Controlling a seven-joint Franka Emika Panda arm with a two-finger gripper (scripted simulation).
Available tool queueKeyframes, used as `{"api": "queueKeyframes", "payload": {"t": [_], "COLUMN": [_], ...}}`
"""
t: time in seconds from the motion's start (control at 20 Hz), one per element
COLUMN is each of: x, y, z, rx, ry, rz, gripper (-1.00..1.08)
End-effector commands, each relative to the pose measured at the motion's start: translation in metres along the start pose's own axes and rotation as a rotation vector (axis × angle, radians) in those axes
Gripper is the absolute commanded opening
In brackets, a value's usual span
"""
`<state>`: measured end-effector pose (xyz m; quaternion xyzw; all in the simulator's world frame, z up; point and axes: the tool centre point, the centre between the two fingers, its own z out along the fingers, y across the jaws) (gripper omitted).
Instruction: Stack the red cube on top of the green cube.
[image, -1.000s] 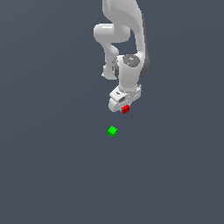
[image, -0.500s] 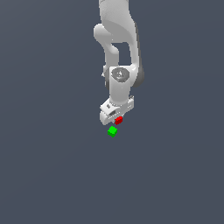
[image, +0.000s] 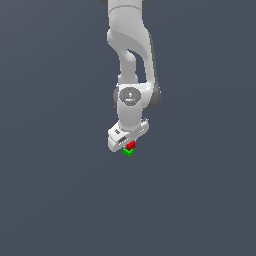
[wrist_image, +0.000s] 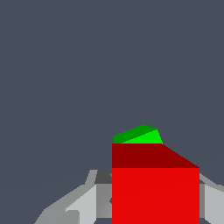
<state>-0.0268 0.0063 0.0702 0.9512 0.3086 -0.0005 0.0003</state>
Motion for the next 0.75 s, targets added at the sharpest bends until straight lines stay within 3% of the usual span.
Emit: {"api": "queueKeyframes", "payload": {"t": [0.0, 0.2, 0.25, 0.7], "x": [0.0029, 0.0042, 0.0042, 0.0042], "y": [0.0052, 0.0079, 0.0079, 0.0079], "z": [0.0010, 0.0016, 0.0016, 0.0016], "rx": [0.000, 0.000, 0.000, 0.000], "ry": [0.001, 0.001, 0.001, 0.001], "rz": [-0.001, -0.001, -0.001, -0.001], "gripper": [-1.00, -1.00, 1.00, 1.00]}}
